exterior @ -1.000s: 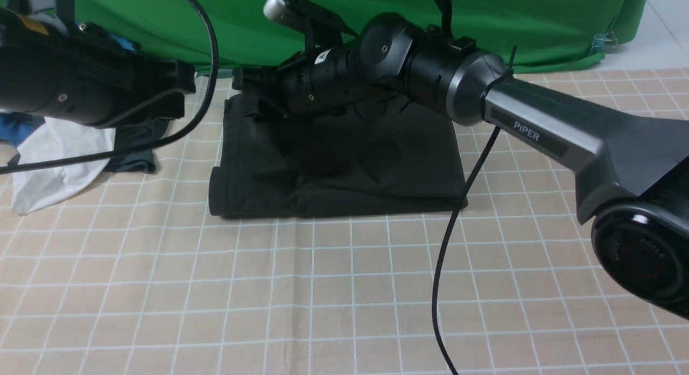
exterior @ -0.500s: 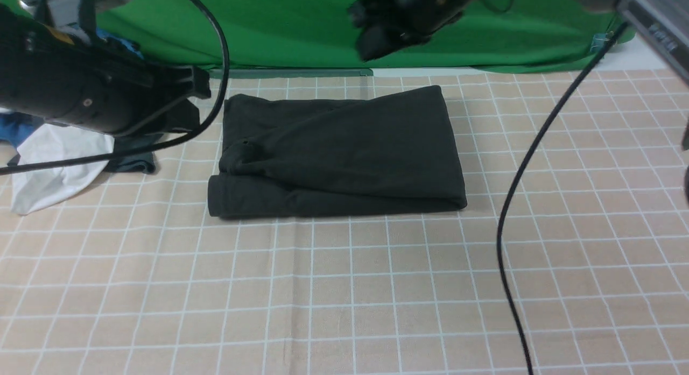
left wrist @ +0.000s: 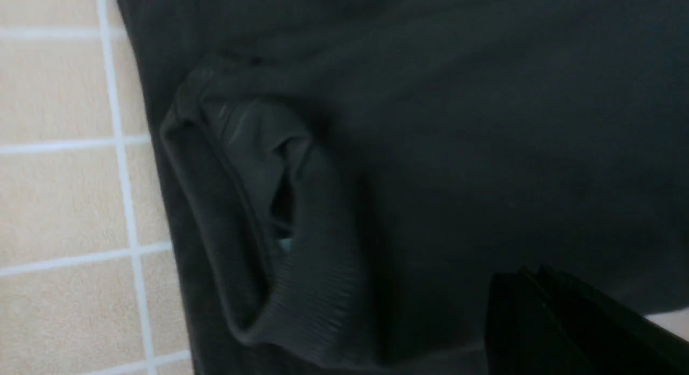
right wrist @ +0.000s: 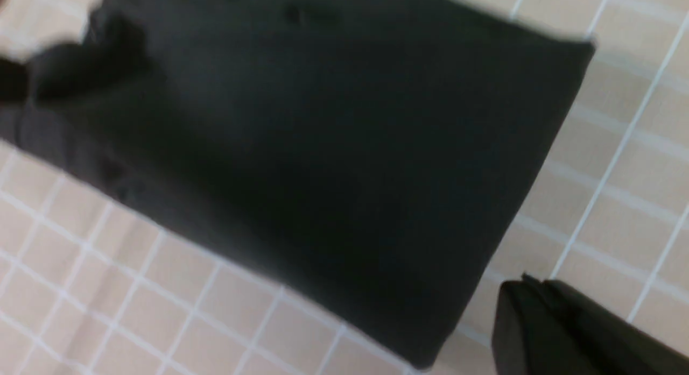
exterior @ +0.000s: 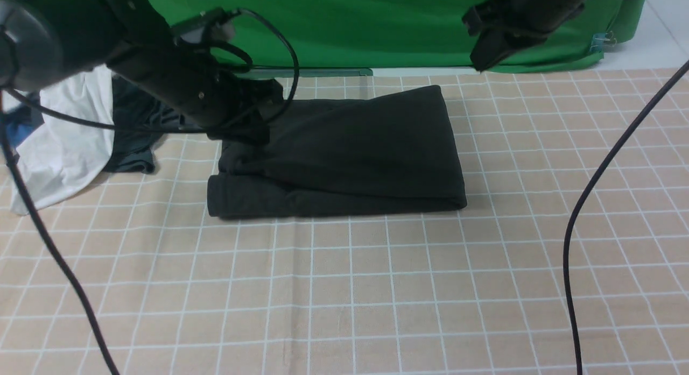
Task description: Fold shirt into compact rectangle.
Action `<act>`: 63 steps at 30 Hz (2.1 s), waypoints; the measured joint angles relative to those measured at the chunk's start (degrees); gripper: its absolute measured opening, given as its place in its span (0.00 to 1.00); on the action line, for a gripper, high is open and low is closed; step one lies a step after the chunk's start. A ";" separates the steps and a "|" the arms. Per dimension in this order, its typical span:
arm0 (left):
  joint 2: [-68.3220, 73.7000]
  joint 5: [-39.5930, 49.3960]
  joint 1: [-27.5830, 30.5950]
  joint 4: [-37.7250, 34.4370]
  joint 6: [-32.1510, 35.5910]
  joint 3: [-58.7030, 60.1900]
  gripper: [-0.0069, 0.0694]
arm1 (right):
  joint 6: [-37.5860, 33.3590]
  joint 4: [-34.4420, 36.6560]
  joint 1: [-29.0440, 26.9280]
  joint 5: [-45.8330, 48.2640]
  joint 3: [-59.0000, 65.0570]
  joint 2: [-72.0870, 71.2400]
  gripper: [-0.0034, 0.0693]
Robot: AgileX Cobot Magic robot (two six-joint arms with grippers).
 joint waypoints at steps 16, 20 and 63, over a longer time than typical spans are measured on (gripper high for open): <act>3.12 4.13 -0.06 10.28 -7.48 1.66 0.12 | -2.07 -0.44 0.00 0.03 2.68 0.00 0.10; -2.34 4.43 -0.01 10.72 -7.63 1.94 0.12 | -2.07 -0.44 0.00 0.03 2.68 0.00 0.10; 4.57 1.33 -0.02 13.60 -14.98 3.83 0.41 | 0.86 -2.21 1.15 -0.24 2.74 4.79 0.75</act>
